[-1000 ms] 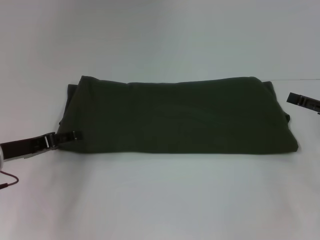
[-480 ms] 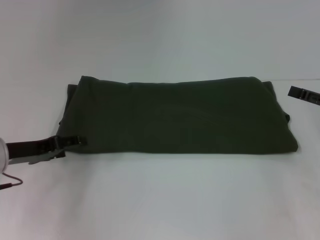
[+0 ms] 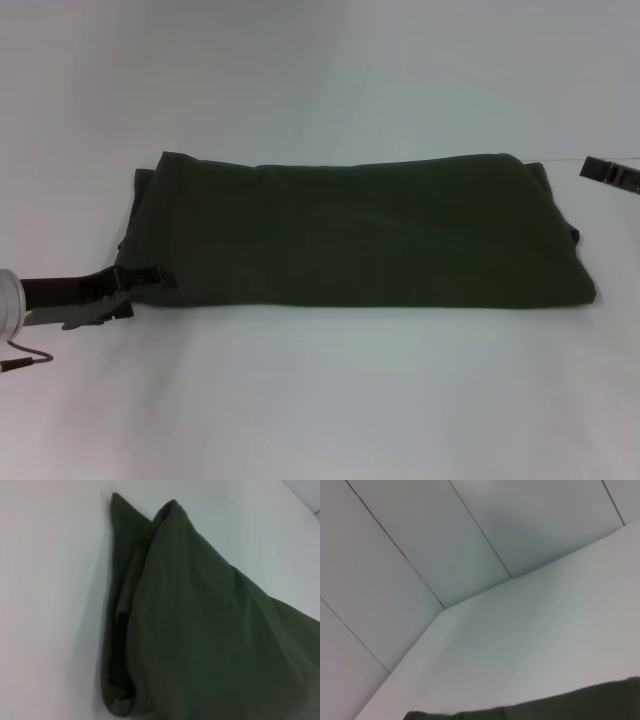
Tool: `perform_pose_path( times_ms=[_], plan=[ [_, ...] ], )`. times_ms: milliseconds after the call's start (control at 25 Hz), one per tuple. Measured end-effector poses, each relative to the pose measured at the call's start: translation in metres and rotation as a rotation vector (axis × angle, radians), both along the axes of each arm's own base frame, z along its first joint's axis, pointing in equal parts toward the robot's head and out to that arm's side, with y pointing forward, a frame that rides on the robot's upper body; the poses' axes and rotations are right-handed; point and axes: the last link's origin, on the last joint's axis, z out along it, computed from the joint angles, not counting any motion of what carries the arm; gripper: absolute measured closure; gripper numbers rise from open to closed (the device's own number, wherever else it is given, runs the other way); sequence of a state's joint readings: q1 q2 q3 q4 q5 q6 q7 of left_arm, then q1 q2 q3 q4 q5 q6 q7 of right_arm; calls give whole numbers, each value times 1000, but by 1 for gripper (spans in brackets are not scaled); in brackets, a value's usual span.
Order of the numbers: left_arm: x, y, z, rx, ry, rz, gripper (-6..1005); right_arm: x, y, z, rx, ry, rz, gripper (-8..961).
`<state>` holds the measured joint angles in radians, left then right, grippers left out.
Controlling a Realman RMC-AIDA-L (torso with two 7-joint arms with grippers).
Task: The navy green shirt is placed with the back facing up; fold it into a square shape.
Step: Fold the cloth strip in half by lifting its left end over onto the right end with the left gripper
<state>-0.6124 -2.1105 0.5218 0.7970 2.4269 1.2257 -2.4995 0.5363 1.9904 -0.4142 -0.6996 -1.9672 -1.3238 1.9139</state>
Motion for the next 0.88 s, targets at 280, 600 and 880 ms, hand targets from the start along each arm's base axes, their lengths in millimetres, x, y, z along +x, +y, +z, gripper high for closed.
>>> perform_pose_path(
  times_ms=[280, 600, 880],
  plan=[
    [-7, 2, 0, 21, 6, 60, 113, -1, 1, 5, 19, 14, 9, 40],
    [-8, 4, -3, 20, 15, 77, 113, -2, 1, 7, 19, 17, 13, 40],
    [-5, 8, -6, 21, 11, 81, 113, -1, 0, 9, 25, 23, 12, 40]
  ],
)
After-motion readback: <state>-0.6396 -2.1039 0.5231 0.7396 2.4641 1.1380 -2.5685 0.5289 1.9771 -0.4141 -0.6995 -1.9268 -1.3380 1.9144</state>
